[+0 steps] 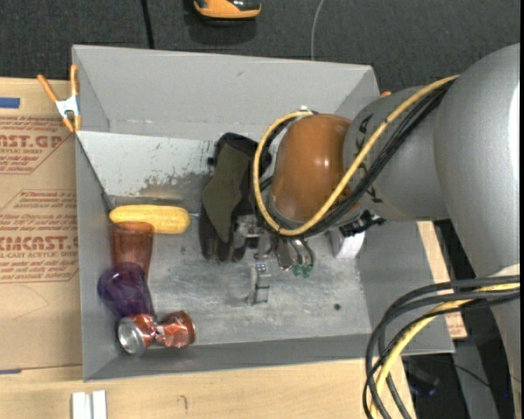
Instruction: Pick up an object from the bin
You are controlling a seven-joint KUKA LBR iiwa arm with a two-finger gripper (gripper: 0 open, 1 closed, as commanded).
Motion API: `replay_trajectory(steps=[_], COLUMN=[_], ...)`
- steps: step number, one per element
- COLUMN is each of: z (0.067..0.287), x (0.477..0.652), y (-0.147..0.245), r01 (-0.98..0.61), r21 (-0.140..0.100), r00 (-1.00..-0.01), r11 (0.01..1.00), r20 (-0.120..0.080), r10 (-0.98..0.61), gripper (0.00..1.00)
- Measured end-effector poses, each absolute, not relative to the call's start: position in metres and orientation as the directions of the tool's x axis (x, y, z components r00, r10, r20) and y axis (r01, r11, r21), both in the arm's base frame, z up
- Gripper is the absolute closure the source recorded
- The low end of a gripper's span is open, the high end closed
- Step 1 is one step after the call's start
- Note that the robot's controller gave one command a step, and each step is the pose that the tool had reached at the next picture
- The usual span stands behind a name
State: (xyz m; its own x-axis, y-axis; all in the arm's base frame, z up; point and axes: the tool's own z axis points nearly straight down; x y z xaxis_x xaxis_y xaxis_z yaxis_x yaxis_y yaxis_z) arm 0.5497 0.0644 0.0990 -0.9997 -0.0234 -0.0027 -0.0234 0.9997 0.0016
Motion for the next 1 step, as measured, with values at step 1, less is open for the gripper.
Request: replay_trajectory(steps=[1], z=[0.0719], x=[0.555], y=[0.0629], r01=[0.002], r21=[0.002], r00=[-1.0], r11=[1.0], r20=[-0.002], r10=[0.002], gripper=[0.0])
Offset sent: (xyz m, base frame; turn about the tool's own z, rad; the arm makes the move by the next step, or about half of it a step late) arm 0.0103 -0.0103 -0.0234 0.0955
